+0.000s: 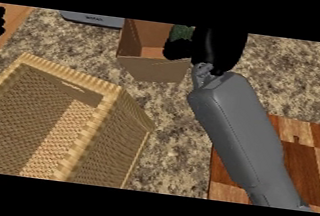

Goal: Pick the squash from the cutting board and place it in the cardboard box

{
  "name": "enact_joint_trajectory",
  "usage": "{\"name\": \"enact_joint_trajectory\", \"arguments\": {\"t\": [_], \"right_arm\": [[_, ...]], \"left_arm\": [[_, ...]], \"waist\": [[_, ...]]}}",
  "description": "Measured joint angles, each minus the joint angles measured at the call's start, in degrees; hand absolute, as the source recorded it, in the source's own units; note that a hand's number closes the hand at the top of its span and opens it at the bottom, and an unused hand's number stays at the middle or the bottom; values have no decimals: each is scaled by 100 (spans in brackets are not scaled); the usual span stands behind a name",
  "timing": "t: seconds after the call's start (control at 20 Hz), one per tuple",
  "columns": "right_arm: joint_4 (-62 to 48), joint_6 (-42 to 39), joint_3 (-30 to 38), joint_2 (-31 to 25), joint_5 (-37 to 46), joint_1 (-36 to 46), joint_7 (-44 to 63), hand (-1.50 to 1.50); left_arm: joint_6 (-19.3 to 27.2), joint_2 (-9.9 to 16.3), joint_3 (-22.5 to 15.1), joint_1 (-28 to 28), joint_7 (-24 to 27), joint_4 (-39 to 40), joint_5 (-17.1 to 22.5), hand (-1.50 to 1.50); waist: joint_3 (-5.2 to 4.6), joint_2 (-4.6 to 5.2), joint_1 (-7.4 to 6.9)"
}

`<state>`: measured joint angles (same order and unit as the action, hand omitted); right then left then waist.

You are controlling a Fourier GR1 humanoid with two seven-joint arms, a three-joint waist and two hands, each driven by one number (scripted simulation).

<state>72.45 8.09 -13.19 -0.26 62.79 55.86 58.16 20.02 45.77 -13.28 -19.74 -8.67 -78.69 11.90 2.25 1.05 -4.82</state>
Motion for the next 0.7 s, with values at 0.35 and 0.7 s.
{"name": "enact_joint_trajectory", "arguments": {"t": [0.35,0.7], "right_arm": [[-1346,631,492,12,-208,562,-149,150],[-2505,1352,986,10,-452,763,-259,-150]], "left_arm": [[-13,-36,-78,-149,-21,-24,-18,0],[-50,-41,-149,-274,-96,-38,-19,0]], "waist": [[-5,55,-148],[-15,105,-251]]}}
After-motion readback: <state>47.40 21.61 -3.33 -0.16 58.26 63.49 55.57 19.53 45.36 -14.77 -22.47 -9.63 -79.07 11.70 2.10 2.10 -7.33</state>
